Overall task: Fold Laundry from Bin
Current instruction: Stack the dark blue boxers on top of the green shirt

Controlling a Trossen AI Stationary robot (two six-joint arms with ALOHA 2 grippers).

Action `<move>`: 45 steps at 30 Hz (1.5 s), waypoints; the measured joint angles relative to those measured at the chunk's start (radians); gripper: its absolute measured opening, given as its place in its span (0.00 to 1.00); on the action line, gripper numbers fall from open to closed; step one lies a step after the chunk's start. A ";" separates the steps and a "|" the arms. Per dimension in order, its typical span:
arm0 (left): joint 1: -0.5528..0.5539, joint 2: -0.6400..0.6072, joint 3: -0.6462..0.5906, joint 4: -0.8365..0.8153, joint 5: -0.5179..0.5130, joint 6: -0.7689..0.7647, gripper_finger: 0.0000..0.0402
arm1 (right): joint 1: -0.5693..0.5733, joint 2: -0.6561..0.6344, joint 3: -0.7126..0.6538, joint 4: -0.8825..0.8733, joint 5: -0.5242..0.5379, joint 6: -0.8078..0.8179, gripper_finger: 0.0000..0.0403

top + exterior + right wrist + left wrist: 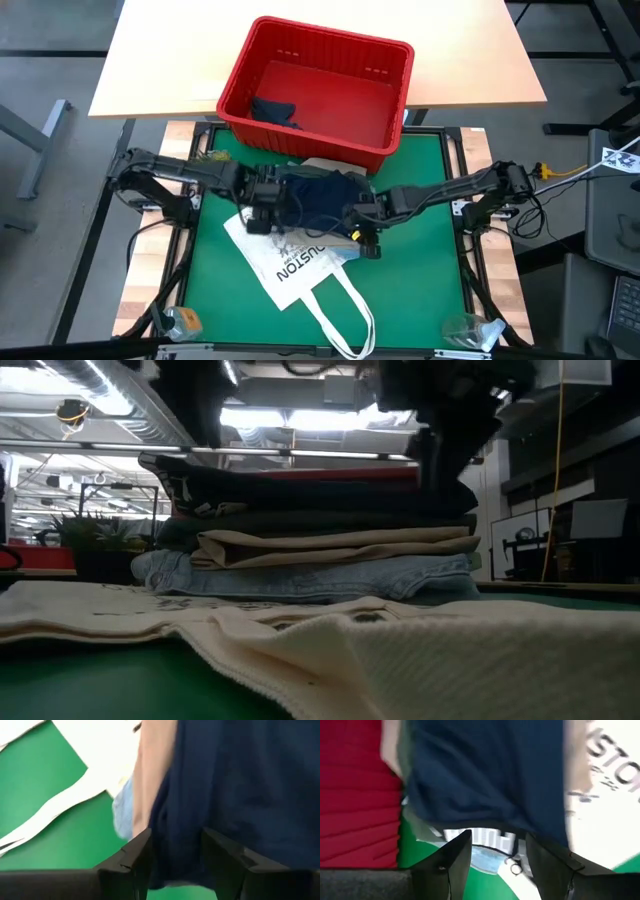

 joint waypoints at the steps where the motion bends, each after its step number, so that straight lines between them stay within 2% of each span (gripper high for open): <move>1: 0.023 0.000 0.000 0.003 -0.001 -0.002 0.45 | 0.000 0.000 -0.015 0.005 -0.020 0.011 0.41; 4: 0.095 0.000 0.000 0.013 0.005 -0.003 0.45 | 0.000 0.000 -0.063 0.004 -0.066 0.019 0.41; 12: 0.228 0.001 -0.058 0.155 0.183 -0.006 0.45 | 0.001 0.000 -0.128 -0.031 -0.145 0.045 0.41; 19: 0.266 0.001 -0.151 0.265 0.173 -0.005 0.45 | 0.001 0.000 -0.100 -0.073 -0.147 0.045 0.41; 24: 0.292 0.002 -0.217 0.265 0.164 -0.008 0.45 | 0.001 -0.001 0.007 -0.172 -0.142 0.038 0.41; 28: 0.307 0.001 -0.239 0.283 0.163 -0.025 0.45 | 0.001 -0.001 0.101 -0.229 -0.085 -0.015 0.41; 34: 0.317 0.001 -0.239 0.337 0.163 -0.032 0.45 | -0.025 -0.002 0.160 -0.198 0.215 -0.115 0.41; 36: 0.317 0.001 -0.239 0.351 0.164 -0.032 0.45 | -0.061 -0.002 0.153 -0.167 0.270 -0.131 0.41; 40: 0.317 0.001 -0.239 0.355 0.151 -0.032 0.45 | -0.148 -0.002 0.119 -0.093 0.236 -0.137 0.41; 45: 0.318 0.001 -0.239 0.355 0.074 -0.032 0.45 | -0.225 -0.002 0.053 -0.015 0.159 -0.143 0.41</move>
